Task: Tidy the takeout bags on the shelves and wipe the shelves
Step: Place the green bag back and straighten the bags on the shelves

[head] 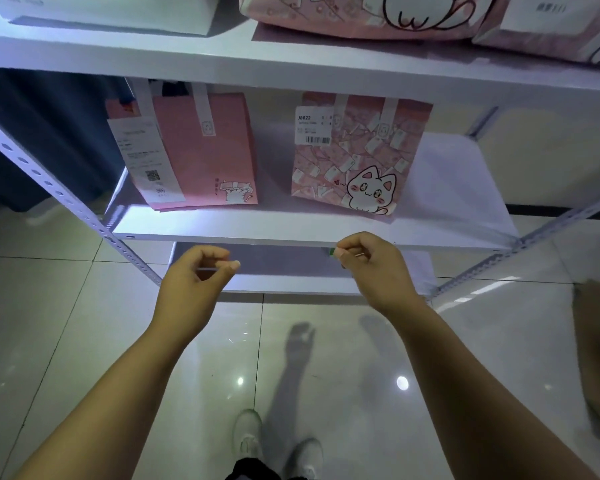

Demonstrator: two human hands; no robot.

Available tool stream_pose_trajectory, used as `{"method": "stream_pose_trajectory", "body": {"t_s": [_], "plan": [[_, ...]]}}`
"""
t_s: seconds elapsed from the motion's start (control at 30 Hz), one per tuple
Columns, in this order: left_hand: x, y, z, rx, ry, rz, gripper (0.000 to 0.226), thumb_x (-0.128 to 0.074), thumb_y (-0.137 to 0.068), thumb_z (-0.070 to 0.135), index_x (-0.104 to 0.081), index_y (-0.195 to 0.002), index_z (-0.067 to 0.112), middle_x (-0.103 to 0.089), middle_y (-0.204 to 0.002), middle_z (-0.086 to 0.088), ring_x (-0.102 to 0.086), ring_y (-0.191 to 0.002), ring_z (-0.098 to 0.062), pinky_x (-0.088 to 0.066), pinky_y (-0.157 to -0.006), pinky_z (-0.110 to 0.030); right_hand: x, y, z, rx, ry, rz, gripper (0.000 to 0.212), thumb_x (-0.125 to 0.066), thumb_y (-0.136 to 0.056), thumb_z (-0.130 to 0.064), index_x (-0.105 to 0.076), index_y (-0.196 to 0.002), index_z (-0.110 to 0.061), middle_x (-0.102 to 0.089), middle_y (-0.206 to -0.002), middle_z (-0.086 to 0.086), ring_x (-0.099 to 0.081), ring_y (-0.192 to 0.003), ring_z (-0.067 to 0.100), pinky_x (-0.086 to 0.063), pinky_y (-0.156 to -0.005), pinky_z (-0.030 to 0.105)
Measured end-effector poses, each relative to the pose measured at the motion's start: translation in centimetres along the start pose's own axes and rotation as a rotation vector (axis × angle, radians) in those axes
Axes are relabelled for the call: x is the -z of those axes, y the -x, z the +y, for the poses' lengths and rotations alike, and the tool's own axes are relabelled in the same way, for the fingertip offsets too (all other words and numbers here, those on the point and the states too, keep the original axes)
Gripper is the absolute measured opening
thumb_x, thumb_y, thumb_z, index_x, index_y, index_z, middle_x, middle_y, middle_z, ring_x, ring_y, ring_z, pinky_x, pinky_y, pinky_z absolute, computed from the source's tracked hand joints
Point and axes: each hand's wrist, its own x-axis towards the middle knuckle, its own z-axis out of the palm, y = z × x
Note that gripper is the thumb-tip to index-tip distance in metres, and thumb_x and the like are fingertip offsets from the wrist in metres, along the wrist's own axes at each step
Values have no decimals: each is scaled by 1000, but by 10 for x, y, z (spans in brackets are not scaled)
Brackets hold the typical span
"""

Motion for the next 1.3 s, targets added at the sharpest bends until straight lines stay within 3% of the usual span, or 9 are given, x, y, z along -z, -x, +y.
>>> {"method": "stream_pose_trajectory", "body": {"t_s": [0.3,0.4,0.7,0.87,1.0,1.1,1.17,1.3], "plan": [[-12,-53,-49,-133,-2,-13,10,-68,-82,25,-63,-86,32,-67,-85,11,-64,-84,-11,-51,-75,-28,-34,-40,45,85,-16,81,11,-62,-87,-21,-63,-80,-30,-65,-81,-15,-57,-76,-7,-41,-64,2],[-23,-73,-69,-209,0,6,10,-67,-82,27,-62,-85,35,-67,-84,16,-63,-80,-2,-49,-73,-25,-46,-58,62,143,-6,119,14,-62,-86,-22,-62,-77,-33,-64,-80,-17,-57,-75,-7,-42,-63,3],[-82,-122,-119,-446,60,16,13,-70,-81,25,-62,-85,34,-67,-84,21,-62,-74,-1,-47,-69,-27,-58,-99,119,394,82,236,11,-61,-87,-25,-63,-78,-32,-64,-79,-23,-57,-75,-4,-42,-62,5],[-126,-143,-125,-646,-20,67,12,-68,-81,26,-60,-87,33,-66,-84,17,-59,-81,8,-44,-66,-14,-55,-118,155,506,123,449,10,-61,-87,-24,-61,-87,-34,-63,-83,-21,-57,-83,-6,-45,-66,9],[-157,-165,-114,-769,-93,138,19,-66,-84,25,-58,-102,28,-58,-103,12,-56,-91,3,-42,-68,-5,-43,-138,175,574,190,720,28,-63,-87,-18,-55,-113,-25,-53,-109,-11,-52,-104,9,-46,-89,28],[-177,-183,-107,-756,-148,137,43,-65,-85,27,-50,-125,21,-47,-123,0,-52,-104,-12,-46,-88,-24,-26,-156,183,474,250,872,53,-67,-84,-18,-42,-131,-19,-41,-129,3,-34,-121,19,-26,-97,26],[-188,-196,-103,-661,-243,112,62,-65,-84,34,-36,-137,18,-36,-136,-6,-42,-120,-24,-40,-100,-38,-18,-171,187,336,257,850,69,-67,-84,-20,-28,-141,-17,-26,-141,6,-22,-128,22,-22,-101,30],[-204,-220,-100,-551,-285,81,82,-68,-80,40,-21,-142,14,-30,-140,-18,-27,-129,-34,-31,-102,-42,-14,-195,192,188,216,722,87,-68,-83,-25,-9,-147,-18,-13,-148,7,-15,-135,28,-23,-110,45]]}}
